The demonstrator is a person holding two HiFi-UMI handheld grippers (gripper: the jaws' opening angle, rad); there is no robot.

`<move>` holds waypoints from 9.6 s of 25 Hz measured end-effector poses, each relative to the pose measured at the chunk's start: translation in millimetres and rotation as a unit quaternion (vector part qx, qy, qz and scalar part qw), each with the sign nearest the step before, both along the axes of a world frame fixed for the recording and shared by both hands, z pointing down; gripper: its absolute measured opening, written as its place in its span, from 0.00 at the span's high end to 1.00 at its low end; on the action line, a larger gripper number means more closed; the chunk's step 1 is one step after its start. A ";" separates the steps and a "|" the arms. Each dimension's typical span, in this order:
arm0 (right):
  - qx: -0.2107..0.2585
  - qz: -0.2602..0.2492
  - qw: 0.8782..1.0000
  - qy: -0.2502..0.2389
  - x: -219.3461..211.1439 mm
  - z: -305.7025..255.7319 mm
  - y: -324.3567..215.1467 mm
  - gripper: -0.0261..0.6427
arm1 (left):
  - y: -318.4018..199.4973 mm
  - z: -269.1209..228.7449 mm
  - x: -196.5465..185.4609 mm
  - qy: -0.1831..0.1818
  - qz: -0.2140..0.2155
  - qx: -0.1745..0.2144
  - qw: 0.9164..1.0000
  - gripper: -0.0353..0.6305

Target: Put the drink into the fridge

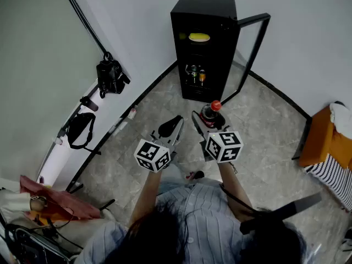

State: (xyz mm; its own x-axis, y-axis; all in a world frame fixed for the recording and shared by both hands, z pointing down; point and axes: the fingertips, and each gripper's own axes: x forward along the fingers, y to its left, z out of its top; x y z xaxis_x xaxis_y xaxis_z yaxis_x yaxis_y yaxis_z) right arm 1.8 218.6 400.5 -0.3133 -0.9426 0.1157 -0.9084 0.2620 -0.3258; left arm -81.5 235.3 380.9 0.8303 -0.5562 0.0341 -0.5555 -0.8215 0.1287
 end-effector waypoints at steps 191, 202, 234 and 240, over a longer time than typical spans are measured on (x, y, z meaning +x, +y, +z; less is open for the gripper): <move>-0.131 -0.064 0.981 0.126 143.0 260.5 -669.9 0.51 | -467.4 195.6 121.7 -0.044 0.004 -0.253 0.967 0.90; -0.087 -0.174 0.961 0.197 130.3 258.4 -659.8 0.51 | -464.1 202.5 115.1 -0.048 0.001 -0.262 0.964 0.90; -0.173 -0.092 0.961 0.196 165.6 266.2 -679.6 0.51 | -451.7 217.7 99.3 -0.060 -0.007 -0.284 0.957 0.90; -0.164 -0.081 0.969 0.168 168.1 252.6 -672.0 0.51 | -448.5 217.4 95.8 -0.060 -0.007 -0.284 0.957 0.90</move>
State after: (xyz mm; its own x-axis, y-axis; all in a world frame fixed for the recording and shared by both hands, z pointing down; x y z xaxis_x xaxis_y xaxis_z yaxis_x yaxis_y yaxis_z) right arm 169.9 -453.4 653.1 -0.3465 -0.7798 0.5213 -0.9333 0.3425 -0.1080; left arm 14.3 -213.2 598.3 0.7944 -0.4303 0.4287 -0.6043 -0.6309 0.4866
